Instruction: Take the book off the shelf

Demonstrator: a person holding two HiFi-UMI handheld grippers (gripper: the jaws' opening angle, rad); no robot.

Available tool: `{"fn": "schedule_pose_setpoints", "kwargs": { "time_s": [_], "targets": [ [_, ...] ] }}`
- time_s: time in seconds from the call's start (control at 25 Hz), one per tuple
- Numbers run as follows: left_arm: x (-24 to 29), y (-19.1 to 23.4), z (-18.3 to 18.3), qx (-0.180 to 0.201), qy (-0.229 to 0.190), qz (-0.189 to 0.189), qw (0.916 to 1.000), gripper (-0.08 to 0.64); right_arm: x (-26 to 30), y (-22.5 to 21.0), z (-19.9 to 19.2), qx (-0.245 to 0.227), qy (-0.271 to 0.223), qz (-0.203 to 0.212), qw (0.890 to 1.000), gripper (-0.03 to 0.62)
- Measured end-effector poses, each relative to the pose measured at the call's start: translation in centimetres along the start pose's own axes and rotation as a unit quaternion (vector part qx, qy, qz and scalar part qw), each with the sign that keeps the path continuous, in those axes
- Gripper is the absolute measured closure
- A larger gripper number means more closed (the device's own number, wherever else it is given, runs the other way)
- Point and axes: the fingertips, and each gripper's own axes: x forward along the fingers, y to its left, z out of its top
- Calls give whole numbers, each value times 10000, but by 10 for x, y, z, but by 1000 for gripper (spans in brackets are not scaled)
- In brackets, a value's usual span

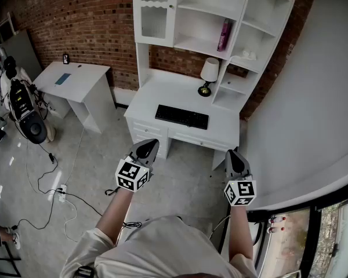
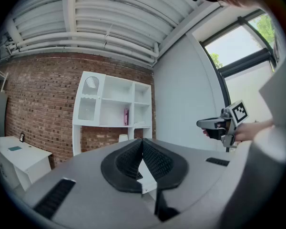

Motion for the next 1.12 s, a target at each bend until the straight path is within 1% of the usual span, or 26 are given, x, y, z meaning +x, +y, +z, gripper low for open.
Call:
{"fn": "schedule_pose_setpoints", "kwargs": {
  "time_s": [0.48, 0.72, 0.92, 1.12],
  "targets": [
    [5, -7, 2, -36, -23, -44, 10000, 566, -2, -4, 5, 21, -31, 10, 10000, 590],
    [7, -12, 0, -30, 51, -104, 9999, 566, 1, -11, 5, 193, -90, 1, 9998, 589],
    [9, -11, 1, -77, 27, -21, 10000, 566, 5, -14, 7, 222, -116, 70, 9997, 589],
    [13, -17, -2, -27, 95, 5, 10000, 566, 7, -22, 1, 362, -83, 52, 9993, 581]
  ]
}}
